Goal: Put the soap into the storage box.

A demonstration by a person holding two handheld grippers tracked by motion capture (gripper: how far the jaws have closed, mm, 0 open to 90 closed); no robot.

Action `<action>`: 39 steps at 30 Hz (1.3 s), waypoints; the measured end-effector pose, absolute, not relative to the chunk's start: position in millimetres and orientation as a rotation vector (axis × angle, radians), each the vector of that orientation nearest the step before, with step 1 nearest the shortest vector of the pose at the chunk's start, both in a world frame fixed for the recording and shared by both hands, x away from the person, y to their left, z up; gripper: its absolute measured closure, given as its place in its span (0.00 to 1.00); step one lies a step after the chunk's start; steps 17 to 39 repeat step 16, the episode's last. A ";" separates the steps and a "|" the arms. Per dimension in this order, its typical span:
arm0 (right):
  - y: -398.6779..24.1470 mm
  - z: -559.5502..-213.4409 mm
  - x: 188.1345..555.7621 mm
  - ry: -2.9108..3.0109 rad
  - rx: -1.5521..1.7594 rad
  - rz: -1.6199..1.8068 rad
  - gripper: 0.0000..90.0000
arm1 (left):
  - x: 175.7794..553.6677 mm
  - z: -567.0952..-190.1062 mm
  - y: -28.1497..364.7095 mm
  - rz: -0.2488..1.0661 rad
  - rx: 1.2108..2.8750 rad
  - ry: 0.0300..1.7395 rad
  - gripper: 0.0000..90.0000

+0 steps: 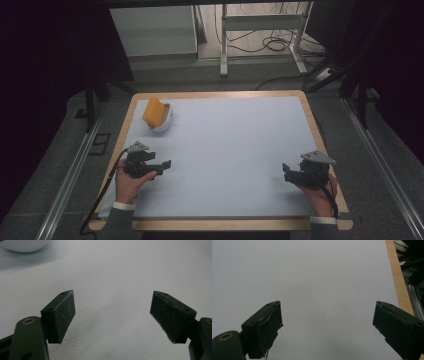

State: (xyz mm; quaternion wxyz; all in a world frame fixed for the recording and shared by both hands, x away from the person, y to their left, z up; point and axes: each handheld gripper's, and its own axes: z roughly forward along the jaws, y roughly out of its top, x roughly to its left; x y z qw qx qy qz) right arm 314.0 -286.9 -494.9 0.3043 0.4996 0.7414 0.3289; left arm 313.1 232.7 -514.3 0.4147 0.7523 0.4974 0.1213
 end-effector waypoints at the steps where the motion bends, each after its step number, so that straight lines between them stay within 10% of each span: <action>1: -286.8 -494.9 314.1 1.963 1.323 0.874 0.10 | 312.8 -514.5 232.4 0.310 1.897 1.246 0.23; 39: -284.3 -491.9 311.9 1.950 1.293 0.875 0.10 | 313.1 -513.1 233.7 0.356 1.932 1.244 0.23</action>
